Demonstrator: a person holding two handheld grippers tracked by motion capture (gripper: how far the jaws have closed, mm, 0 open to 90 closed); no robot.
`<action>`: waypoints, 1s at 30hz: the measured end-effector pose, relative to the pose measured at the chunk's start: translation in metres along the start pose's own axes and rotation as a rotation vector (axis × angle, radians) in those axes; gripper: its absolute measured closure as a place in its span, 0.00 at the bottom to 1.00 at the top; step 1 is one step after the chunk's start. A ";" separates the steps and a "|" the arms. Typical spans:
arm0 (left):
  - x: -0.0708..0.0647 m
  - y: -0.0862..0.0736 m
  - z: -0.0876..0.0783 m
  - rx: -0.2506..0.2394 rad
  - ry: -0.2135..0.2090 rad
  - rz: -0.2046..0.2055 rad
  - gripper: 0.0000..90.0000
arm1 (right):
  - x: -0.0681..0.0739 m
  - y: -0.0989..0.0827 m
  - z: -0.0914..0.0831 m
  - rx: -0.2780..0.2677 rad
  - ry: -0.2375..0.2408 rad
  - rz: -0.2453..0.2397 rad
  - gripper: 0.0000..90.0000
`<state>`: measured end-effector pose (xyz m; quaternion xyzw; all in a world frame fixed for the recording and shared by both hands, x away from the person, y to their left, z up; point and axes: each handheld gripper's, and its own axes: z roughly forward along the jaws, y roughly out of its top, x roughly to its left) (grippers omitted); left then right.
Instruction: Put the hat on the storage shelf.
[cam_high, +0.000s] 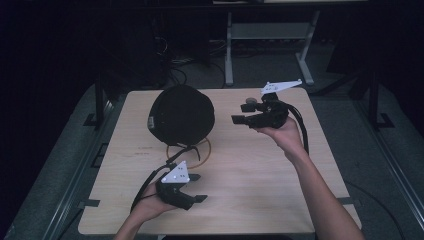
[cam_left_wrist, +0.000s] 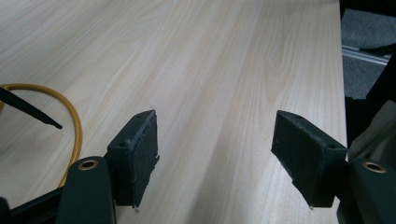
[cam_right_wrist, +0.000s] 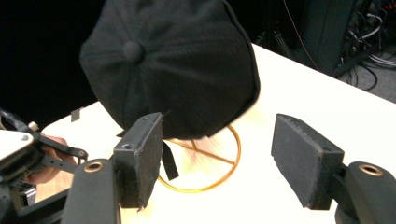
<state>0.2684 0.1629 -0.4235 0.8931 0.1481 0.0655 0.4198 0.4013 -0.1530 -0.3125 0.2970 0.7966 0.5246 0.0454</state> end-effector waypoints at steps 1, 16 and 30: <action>0.000 0.000 0.000 0.000 0.003 0.001 0.34 | -0.001 -0.002 -0.001 0.001 -0.003 0.001 0.36; -0.002 0.002 0.002 -0.009 0.010 -0.002 0.33 | -0.014 -0.040 -0.020 -0.009 -0.005 0.058 0.33; -0.001 -0.001 0.004 -0.023 0.031 -0.021 0.31 | -0.023 -0.073 -0.037 -0.001 -0.023 0.096 0.31</action>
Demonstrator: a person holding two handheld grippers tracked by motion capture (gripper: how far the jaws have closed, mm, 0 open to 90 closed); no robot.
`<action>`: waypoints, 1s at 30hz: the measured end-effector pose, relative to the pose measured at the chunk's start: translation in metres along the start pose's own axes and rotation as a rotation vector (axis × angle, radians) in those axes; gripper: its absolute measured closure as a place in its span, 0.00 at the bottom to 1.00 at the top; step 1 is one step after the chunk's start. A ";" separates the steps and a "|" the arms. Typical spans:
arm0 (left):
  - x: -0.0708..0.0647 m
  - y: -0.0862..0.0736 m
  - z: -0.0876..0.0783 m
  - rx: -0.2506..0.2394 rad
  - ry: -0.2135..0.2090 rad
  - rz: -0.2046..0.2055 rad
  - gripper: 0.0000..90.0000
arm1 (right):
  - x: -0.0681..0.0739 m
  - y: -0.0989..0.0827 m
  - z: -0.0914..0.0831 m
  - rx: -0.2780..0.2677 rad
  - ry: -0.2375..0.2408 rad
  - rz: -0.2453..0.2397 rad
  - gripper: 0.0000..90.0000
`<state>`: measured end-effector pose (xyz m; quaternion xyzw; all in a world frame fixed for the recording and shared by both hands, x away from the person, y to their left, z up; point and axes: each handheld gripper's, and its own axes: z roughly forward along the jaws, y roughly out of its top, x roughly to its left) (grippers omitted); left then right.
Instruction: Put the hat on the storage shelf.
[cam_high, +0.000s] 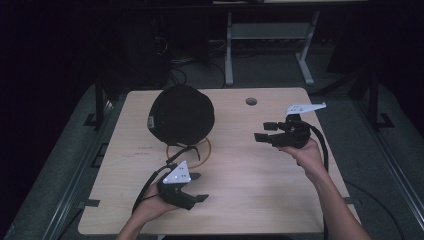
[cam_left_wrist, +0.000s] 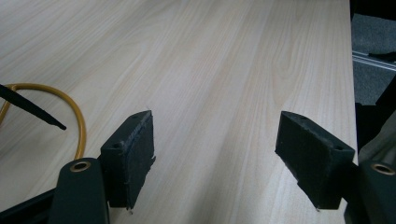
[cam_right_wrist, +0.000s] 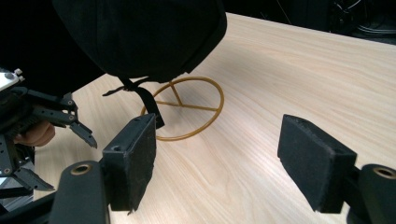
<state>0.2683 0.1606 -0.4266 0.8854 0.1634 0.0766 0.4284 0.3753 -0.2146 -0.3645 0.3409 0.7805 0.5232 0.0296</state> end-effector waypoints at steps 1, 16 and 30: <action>0.000 0.000 0.000 0.000 0.001 -0.002 0.31 | 0.000 -0.001 -0.001 0.001 -0.002 0.001 0.31; 0.002 -0.002 -0.001 0.004 0.015 -0.013 0.30 | -0.009 -0.025 -0.006 0.020 -0.011 0.035 0.30; 0.005 -0.004 -0.003 -0.001 0.028 -0.027 0.30 | -0.019 -0.055 -0.018 0.041 -0.037 0.068 0.29</action>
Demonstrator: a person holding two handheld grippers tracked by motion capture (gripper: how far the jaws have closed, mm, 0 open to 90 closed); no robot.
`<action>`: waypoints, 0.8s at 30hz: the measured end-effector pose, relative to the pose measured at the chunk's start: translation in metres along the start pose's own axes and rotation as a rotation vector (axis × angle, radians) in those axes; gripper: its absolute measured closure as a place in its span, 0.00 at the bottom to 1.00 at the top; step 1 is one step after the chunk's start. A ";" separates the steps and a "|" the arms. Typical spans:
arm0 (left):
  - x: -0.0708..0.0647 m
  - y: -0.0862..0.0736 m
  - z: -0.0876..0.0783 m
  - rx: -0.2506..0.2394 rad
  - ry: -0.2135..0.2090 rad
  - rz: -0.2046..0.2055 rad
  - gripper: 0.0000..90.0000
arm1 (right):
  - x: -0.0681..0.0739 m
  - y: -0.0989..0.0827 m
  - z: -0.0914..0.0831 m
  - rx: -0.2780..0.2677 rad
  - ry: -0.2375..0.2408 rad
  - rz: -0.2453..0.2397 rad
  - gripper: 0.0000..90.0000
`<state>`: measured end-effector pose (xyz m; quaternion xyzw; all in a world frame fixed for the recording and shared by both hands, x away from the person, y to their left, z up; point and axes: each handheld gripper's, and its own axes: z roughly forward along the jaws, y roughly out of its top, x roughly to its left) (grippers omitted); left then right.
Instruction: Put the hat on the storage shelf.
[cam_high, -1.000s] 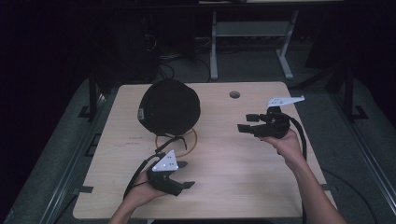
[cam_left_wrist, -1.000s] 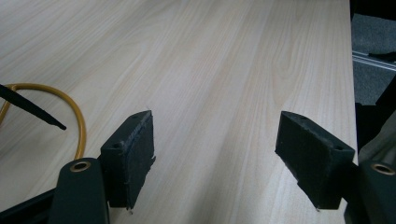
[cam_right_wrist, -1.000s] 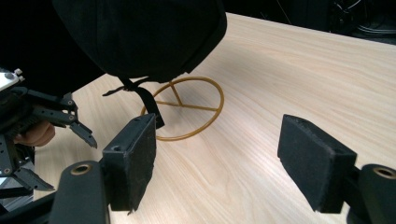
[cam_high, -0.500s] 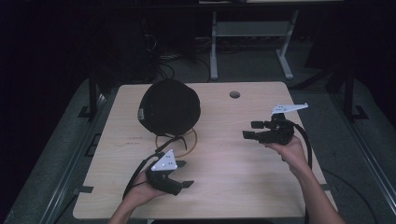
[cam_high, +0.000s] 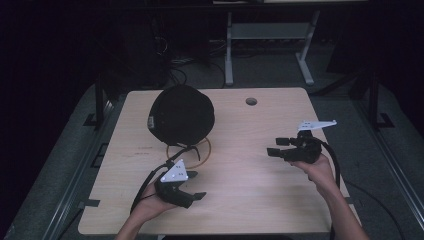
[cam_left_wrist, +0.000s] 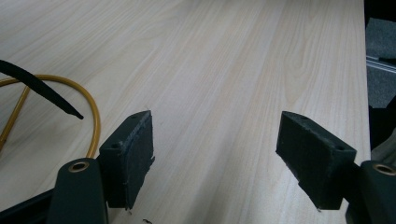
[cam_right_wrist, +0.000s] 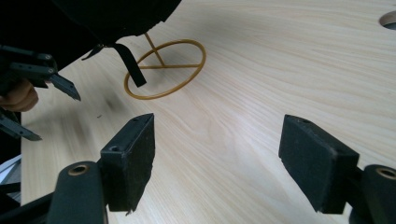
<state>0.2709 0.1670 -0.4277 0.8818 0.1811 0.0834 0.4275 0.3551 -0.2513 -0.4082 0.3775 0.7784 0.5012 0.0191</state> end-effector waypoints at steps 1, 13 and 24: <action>0.000 0.000 0.000 0.001 0.001 0.001 0.30 | -0.001 -0.002 -0.001 0.003 -0.002 0.003 0.29; 0.000 -0.001 0.001 0.006 -0.003 0.002 0.30 | -0.009 -0.027 -0.013 0.003 -0.011 0.035 0.29; 0.002 -0.003 0.001 0.005 0.002 -0.009 0.30 | -0.008 -0.047 -0.021 0.010 -0.019 0.050 0.28</action>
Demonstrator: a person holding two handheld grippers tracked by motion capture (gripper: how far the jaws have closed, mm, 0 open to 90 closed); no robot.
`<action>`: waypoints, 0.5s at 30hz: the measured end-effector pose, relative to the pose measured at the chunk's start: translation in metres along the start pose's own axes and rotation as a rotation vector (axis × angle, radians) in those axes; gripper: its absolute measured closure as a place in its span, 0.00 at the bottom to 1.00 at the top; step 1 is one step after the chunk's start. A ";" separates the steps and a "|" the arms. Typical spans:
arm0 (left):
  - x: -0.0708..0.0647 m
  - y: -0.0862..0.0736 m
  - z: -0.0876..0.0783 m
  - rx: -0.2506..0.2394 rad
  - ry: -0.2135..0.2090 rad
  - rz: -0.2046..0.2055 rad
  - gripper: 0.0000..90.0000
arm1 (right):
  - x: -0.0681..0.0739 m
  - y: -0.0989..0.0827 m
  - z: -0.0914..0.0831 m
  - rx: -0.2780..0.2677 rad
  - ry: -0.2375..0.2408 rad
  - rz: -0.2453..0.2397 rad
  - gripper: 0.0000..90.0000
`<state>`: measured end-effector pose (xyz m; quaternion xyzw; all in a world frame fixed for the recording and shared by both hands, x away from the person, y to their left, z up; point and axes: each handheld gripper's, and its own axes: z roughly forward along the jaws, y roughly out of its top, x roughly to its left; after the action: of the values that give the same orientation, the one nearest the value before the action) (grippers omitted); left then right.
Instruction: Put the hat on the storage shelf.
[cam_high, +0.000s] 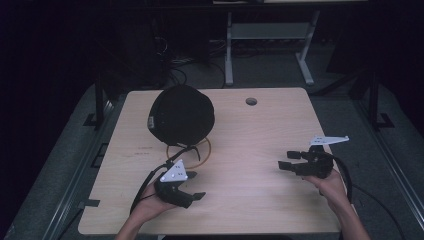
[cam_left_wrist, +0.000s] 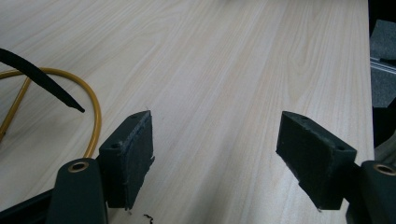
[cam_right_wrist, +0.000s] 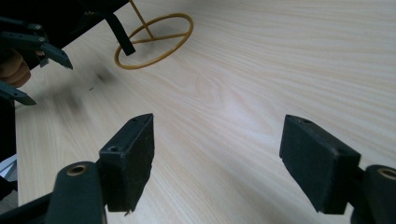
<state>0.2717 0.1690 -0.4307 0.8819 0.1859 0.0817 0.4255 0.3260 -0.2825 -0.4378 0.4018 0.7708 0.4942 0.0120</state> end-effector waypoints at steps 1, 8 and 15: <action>0.000 0.000 0.000 0.002 0.001 0.004 0.30 | 0.000 -0.002 -0.001 0.000 0.000 0.002 0.28; 0.001 -0.001 -0.001 -0.004 0.004 -0.006 0.30 | 0.000 -0.017 -0.007 -0.007 -0.007 0.001 0.28; 0.001 -0.001 -0.001 -0.008 0.005 -0.013 0.29 | 0.000 -0.030 -0.013 -0.012 -0.014 0.018 0.27</action>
<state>0.2720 0.1711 -0.4309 0.8788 0.1924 0.0818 0.4289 0.3026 -0.2973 -0.4541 0.4120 0.7641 0.4961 0.0154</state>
